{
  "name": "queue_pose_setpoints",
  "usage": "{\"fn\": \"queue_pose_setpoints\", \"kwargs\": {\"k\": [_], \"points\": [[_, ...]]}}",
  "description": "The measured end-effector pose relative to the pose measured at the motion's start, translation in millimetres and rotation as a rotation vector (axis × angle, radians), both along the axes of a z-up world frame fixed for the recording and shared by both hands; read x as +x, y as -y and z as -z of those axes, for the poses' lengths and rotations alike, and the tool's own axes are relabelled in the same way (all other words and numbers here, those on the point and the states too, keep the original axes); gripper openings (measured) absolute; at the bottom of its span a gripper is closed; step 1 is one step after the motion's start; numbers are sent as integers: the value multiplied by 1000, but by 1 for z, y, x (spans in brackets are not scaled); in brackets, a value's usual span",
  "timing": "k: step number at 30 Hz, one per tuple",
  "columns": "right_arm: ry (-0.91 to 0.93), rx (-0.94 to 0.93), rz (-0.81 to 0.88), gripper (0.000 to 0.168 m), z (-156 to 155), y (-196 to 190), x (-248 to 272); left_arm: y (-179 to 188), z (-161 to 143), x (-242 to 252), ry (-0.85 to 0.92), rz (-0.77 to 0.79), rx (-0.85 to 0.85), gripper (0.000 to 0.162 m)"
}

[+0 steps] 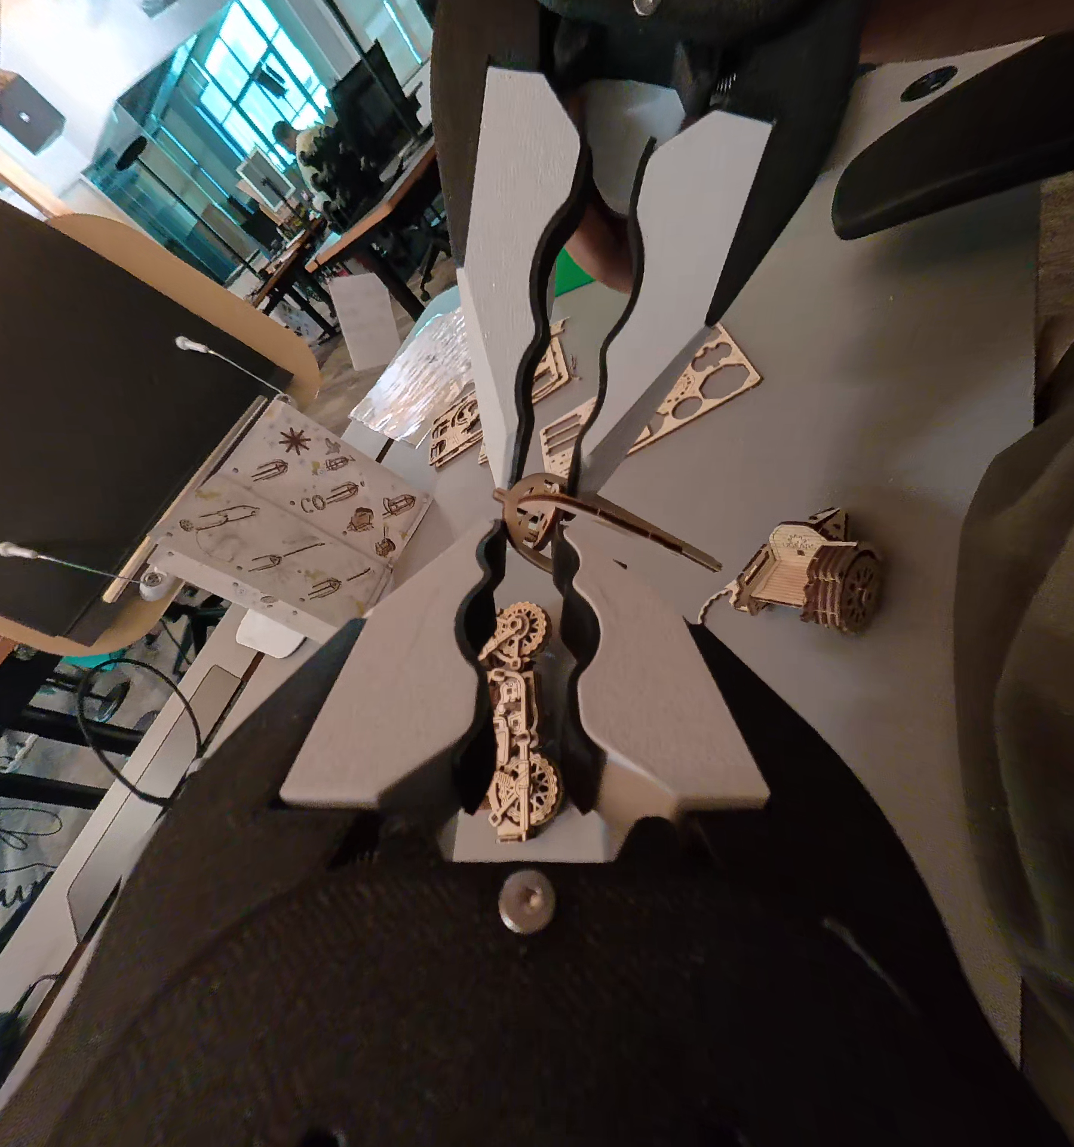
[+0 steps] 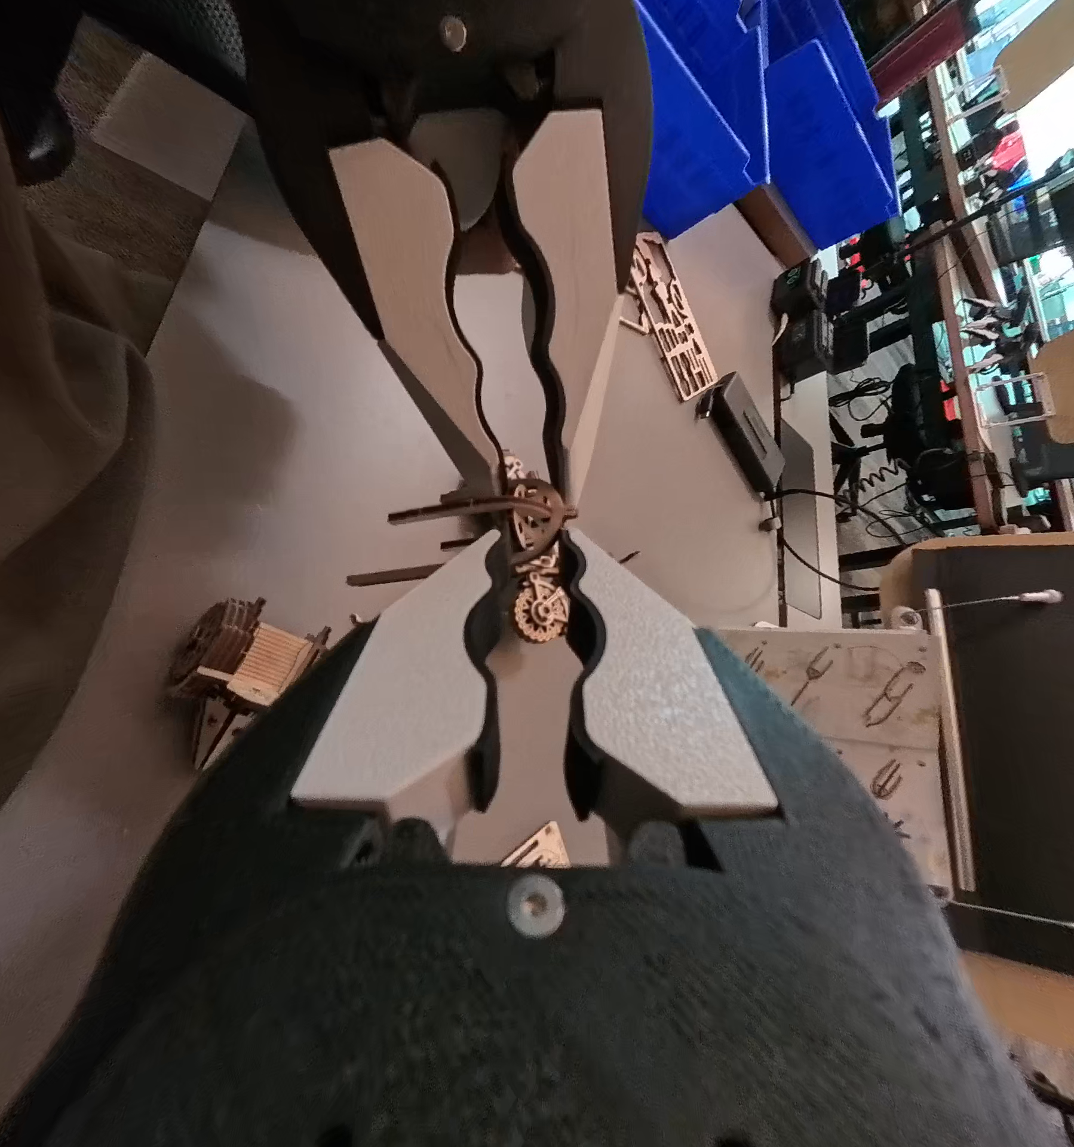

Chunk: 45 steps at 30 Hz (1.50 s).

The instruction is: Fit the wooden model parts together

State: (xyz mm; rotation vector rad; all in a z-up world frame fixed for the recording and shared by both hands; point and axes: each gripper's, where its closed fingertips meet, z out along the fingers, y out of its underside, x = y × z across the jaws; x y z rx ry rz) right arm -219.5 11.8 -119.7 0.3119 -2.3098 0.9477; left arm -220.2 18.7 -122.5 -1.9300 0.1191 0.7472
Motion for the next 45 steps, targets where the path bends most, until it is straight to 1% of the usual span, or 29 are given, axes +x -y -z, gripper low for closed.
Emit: {"fn": "queue_pose_setpoints", "kwargs": {"k": [1,14,30,32,35,37,41,43,45], "points": [[-1,0,4,13,1,0,-1,0,1,-1,-1,-7,-2,13],[27,-55,36,12,3,-2,-5,0,3,-6,-3,-45,-7,12],[68,-84,50,11,13,-7,-8,-4,14,-8,61,-49,3,12],[77,-89,55,11,10,-10,-9,-7,11,-9,92,-66,36,13],[86,-113,64,11,3,-16,-10,-11,4,-9,80,-80,69,14],[73,-103,92,11,4,-27,-13,-12,5,-6,85,-57,74,13],[106,-123,134,11,8,-51,-14,-16,16,3,197,0,86,24],[102,-129,171,11,10,-64,-15,-24,26,16,314,72,78,46],[93,-134,212,11,10,-77,-17,-32,44,31,464,145,34,59]]}}
